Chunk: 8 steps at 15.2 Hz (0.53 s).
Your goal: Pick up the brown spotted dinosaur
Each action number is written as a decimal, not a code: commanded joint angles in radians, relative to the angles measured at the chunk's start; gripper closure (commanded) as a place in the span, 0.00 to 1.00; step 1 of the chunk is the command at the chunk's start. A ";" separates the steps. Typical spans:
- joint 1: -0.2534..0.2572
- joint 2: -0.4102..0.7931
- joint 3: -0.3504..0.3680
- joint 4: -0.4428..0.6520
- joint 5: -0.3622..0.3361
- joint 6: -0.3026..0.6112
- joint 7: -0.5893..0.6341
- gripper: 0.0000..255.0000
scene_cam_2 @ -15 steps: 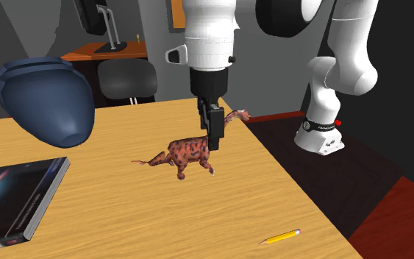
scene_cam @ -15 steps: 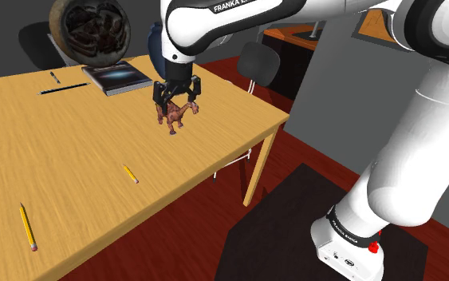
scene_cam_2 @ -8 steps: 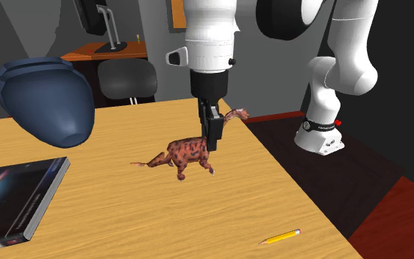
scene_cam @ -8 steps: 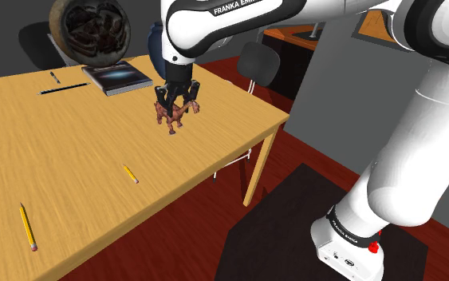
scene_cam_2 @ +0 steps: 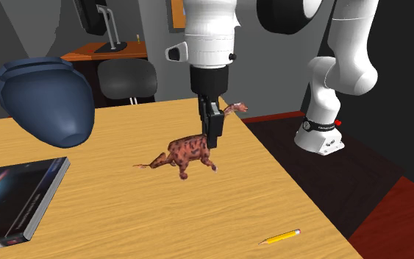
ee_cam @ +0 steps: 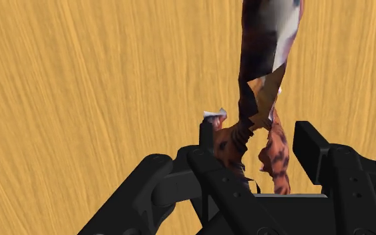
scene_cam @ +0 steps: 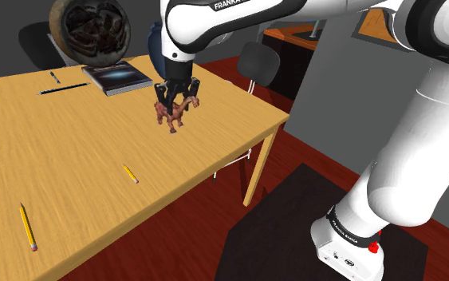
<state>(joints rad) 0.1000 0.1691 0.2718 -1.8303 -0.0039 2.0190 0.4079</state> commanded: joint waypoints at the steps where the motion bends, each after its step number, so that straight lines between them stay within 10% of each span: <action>1: -0.001 -0.007 0.000 0.019 0.002 -0.026 -0.002 1.00; 8: -0.002 -0.024 0.001 0.092 0.007 -0.116 -0.003 1.00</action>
<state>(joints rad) 0.0981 0.1434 0.2727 -1.7534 0.0034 1.9167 0.4055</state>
